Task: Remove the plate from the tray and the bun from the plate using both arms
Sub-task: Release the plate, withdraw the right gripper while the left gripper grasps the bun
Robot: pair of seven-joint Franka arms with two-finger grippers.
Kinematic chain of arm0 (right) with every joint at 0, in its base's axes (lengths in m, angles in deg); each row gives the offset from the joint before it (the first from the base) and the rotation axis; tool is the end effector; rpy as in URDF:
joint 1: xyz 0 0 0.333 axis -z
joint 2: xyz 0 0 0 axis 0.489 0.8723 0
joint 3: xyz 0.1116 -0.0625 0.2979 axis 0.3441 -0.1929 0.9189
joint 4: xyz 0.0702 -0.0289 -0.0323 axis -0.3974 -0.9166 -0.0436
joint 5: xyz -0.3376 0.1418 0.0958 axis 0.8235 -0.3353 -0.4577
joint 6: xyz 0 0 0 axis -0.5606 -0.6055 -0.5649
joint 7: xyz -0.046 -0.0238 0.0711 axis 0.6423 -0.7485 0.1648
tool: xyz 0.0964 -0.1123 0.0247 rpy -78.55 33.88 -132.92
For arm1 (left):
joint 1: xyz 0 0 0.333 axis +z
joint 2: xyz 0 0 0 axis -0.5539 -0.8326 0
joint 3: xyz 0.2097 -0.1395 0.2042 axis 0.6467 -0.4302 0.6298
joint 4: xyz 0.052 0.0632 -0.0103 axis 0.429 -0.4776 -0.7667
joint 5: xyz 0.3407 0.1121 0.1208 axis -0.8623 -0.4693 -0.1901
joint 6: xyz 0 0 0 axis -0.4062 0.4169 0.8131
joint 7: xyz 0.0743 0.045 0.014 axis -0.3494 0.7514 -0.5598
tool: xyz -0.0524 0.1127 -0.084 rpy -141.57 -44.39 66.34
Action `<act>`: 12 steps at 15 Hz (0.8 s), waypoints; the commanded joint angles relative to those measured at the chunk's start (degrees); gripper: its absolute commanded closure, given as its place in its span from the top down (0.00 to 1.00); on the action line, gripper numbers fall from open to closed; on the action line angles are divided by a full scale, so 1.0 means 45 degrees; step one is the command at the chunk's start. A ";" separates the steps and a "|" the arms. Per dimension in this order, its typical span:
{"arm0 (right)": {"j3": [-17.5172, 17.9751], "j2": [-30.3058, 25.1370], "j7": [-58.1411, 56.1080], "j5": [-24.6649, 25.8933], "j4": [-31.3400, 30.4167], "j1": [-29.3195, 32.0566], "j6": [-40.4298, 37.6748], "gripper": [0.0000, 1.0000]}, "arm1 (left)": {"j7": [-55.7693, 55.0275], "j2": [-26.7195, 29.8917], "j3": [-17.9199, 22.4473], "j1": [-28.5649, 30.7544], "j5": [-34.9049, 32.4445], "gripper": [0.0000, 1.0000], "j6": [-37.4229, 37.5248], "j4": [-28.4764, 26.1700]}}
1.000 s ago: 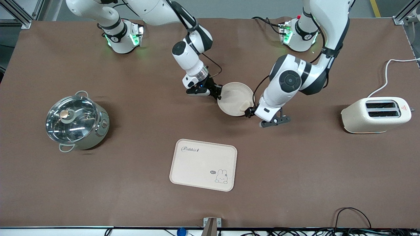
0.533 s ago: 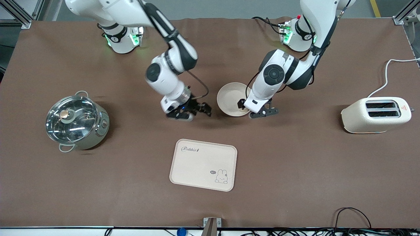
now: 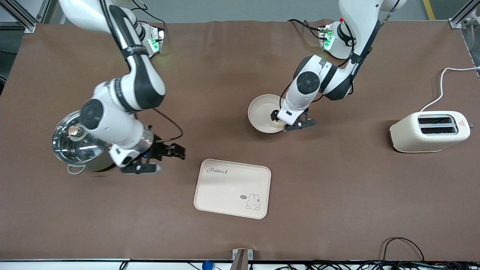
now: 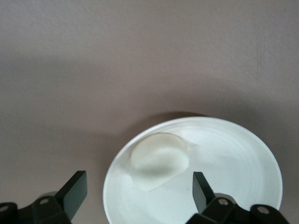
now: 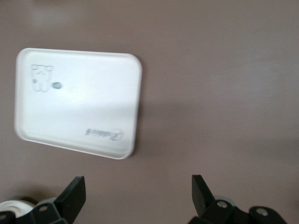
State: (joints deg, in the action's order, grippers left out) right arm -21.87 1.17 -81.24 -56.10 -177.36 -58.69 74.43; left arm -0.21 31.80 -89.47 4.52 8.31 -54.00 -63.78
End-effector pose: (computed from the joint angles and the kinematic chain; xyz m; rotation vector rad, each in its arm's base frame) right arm 0.6440 0.2100 0.3732 -2.9361 0.0439 -0.0671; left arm 0.4280 -0.3365 0.2059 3.0949 0.3325 -0.1653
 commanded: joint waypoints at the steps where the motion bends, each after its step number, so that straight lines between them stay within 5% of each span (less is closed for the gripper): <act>1: 0.0362 -0.1064 -0.0304 0.1117 0.0067 0.1552 -0.1526 1.00 | -0.0501 -0.0604 0.0016 -0.0229 -0.0420 0.99 -0.0729 0.0170; 5: 0.2880 -0.2880 -0.0343 0.3479 0.0047 0.4697 -0.3205 1.00 | -0.1106 -0.1309 0.0016 -0.0464 -0.0617 0.99 -0.2001 0.0052; 7: 0.2922 -0.3895 -0.0401 0.3951 -0.0089 0.5148 -0.4279 1.00 | -0.1380 -0.1290 0.0016 -0.0484 -0.0617 0.95 -0.2002 0.0072; 12: 0.2825 -0.6162 -0.0949 0.3972 -0.0264 0.5755 -0.6546 1.00 | -0.1459 -0.1290 -0.0003 -0.0483 -0.0636 0.67 -0.1924 0.0111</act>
State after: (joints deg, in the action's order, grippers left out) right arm -10.41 -21.89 -84.63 -39.56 -175.38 -34.53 46.90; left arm -5.26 25.80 -89.51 2.64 6.68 -62.56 -63.42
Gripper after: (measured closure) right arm 0.000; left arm 0.242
